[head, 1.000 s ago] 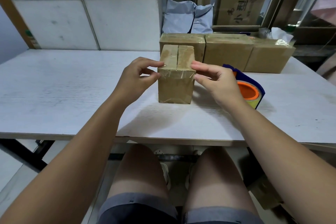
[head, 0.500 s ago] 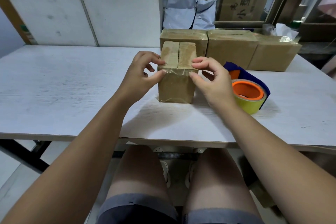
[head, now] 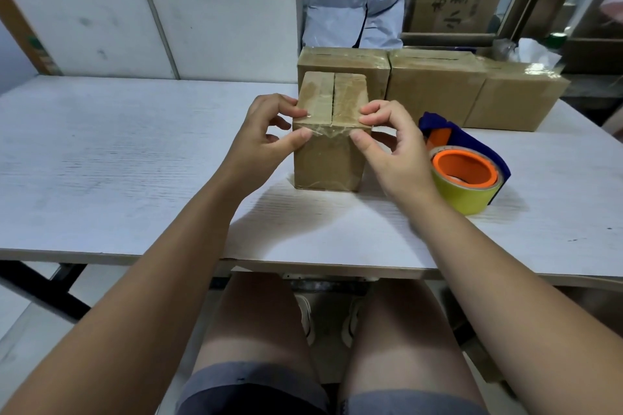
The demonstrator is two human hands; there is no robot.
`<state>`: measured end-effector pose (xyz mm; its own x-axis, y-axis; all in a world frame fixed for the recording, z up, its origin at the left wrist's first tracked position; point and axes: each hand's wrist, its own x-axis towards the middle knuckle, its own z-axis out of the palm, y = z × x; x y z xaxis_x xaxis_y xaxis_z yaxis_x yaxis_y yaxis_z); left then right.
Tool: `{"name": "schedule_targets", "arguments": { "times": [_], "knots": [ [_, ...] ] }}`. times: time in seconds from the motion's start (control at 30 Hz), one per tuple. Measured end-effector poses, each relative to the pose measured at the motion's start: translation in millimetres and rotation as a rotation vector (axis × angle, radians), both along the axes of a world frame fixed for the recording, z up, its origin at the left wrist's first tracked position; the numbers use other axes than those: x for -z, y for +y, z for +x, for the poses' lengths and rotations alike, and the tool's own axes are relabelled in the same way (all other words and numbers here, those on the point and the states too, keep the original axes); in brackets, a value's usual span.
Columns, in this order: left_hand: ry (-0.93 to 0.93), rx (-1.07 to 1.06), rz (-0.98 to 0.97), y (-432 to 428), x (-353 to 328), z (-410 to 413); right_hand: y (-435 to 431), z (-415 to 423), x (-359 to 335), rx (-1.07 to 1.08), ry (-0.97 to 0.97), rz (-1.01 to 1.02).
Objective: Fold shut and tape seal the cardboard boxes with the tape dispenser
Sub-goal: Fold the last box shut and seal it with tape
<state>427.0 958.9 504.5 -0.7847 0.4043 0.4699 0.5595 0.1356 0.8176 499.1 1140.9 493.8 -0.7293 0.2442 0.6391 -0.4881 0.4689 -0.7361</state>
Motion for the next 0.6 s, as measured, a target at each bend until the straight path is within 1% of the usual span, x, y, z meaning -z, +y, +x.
{"name": "schedule_targets", "arguments": {
  "times": [0.17,0.23,0.3,0.33,0.37,0.43,0.47,0.5,0.53,0.57,0.6],
  "knots": [
    [-0.047,0.039,0.022,1.0,0.8,-2.7,-2.1,-1.8,3.4,0.064,0.049,0.046],
    [-0.006,0.037,0.007,0.6,1.6,-3.9,-2.2,-1.8,5.6,0.105,0.074,0.102],
    [0.075,0.014,-0.022,0.7,0.8,-4.2,-2.0,-2.0,8.2,0.141,0.095,0.155],
    [0.148,-0.021,-0.052,0.3,1.2,-4.8,-1.8,-1.8,10.0,0.155,0.099,0.172],
    [0.274,-0.087,-0.108,-0.6,1.8,-6.2,-1.9,-1.6,10.5,0.163,0.097,0.183],
    [0.610,-0.238,-0.248,-1.8,4.6,-7.9,-2.7,0.6,10.3,0.146,0.069,0.180],
    [0.712,-0.261,-0.288,-2.6,5.7,-8.5,-2.7,2.0,9.9,0.124,0.059,0.168],
    [0.741,-0.257,-0.305,-2.8,5.6,-7.2,-3.8,3.4,9.3,0.101,0.057,0.147],
    [0.716,-0.243,-0.305,-2.2,4.7,-3.9,-4.8,3.9,7.9,0.093,0.063,0.120],
    [0.651,-0.222,-0.287,-0.8,3.1,0.4,-6.9,3.5,6.2,0.098,0.062,0.086],
    [0.549,-0.203,-0.242,2.0,0.3,4.9,-8.9,1.9,3.4,0.119,0.059,0.053]
  ]
}}
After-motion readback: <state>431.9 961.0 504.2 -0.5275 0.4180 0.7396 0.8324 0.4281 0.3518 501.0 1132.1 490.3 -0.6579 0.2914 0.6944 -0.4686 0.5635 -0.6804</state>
